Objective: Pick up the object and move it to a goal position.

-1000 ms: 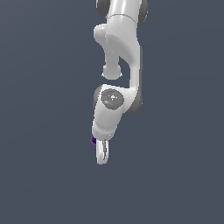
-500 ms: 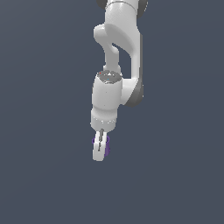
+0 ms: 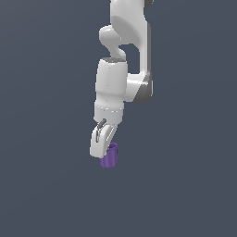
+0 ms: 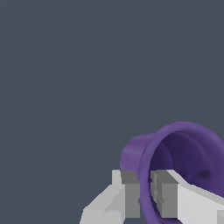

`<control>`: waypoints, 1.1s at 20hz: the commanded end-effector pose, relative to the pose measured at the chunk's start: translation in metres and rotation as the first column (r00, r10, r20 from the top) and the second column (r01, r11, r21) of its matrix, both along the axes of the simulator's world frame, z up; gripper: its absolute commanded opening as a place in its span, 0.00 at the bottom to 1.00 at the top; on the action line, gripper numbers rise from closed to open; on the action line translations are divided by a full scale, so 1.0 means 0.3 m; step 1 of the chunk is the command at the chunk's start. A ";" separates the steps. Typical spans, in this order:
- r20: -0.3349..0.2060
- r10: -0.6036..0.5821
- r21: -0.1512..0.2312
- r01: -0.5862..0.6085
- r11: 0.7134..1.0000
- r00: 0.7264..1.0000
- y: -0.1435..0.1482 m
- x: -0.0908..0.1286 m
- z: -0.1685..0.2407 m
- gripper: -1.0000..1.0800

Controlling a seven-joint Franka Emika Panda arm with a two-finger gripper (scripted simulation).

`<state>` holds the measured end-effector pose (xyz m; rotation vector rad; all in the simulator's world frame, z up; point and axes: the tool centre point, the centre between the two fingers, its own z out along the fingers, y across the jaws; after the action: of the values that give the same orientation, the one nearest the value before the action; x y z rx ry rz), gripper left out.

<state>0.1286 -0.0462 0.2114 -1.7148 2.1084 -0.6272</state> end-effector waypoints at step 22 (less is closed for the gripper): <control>0.399 -0.210 0.179 0.149 0.973 0.893 -0.019 -0.054 0.312 0.00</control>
<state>0.1132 -0.0517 0.3013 -1.2047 1.9665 -0.7875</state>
